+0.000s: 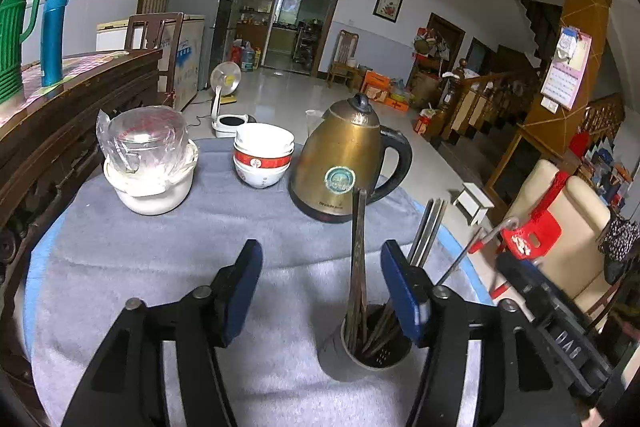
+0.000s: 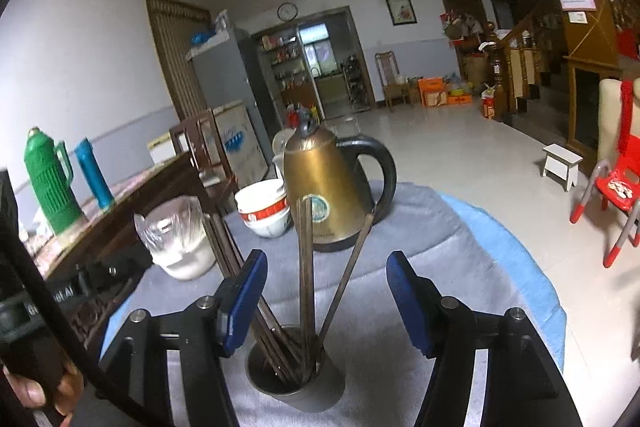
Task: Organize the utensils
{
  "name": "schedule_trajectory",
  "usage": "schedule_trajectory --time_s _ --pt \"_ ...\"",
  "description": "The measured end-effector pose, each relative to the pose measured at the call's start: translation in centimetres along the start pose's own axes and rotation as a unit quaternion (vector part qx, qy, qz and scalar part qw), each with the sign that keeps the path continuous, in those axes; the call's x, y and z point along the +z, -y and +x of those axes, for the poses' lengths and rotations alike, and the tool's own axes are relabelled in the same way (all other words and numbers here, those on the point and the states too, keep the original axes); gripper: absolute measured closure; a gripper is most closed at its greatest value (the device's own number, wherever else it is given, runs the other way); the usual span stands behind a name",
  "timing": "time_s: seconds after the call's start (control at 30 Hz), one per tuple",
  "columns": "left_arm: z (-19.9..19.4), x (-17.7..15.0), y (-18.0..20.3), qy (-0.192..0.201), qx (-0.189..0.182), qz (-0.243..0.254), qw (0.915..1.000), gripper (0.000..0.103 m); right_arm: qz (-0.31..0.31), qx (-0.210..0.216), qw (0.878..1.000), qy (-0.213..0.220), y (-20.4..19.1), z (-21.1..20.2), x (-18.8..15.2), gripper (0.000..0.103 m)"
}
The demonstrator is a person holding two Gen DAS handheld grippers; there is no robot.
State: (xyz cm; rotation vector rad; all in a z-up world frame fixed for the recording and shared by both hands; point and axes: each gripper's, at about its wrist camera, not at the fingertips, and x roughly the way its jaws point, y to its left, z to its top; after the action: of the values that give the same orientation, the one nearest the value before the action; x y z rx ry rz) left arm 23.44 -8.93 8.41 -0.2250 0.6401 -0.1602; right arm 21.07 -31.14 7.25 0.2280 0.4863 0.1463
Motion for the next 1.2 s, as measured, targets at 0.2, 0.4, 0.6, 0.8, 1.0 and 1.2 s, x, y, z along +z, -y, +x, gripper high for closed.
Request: schedule_trajectory --time_s 0.2,0.4,0.6,0.8,1.0,1.2 --pt "-0.4 -2.2 0.3 -0.014 0.024 0.029 0.9992 0.025 0.001 -0.01 1.0 -0.004 0.4 -2.3 -1.1 0.034" --pt "0.1 -4.9 0.0 -0.048 0.052 0.042 0.9966 0.024 -0.029 -0.016 0.998 -0.048 -0.1 -4.3 -4.7 0.029" --pt "-0.6 -6.7 0.0 -0.06 0.058 0.052 0.9952 0.021 -0.063 -0.024 0.996 -0.056 -1.5 -6.5 -7.6 0.018" --pt "-2.0 -7.2 0.3 -0.05 0.056 0.062 0.9953 0.01 -0.086 -0.025 0.994 -0.056 -2.9 -7.0 -8.3 0.011" --pt "-3.4 -7.5 0.0 -0.043 0.059 0.063 0.9954 0.004 -0.101 -0.041 0.993 -0.047 -3.3 -7.3 -8.0 0.004" --pt "-3.8 -7.8 -0.3 -0.047 0.06 0.059 0.9953 0.002 -0.104 -0.06 0.992 -0.044 -3.4 -7.3 -8.0 0.002"
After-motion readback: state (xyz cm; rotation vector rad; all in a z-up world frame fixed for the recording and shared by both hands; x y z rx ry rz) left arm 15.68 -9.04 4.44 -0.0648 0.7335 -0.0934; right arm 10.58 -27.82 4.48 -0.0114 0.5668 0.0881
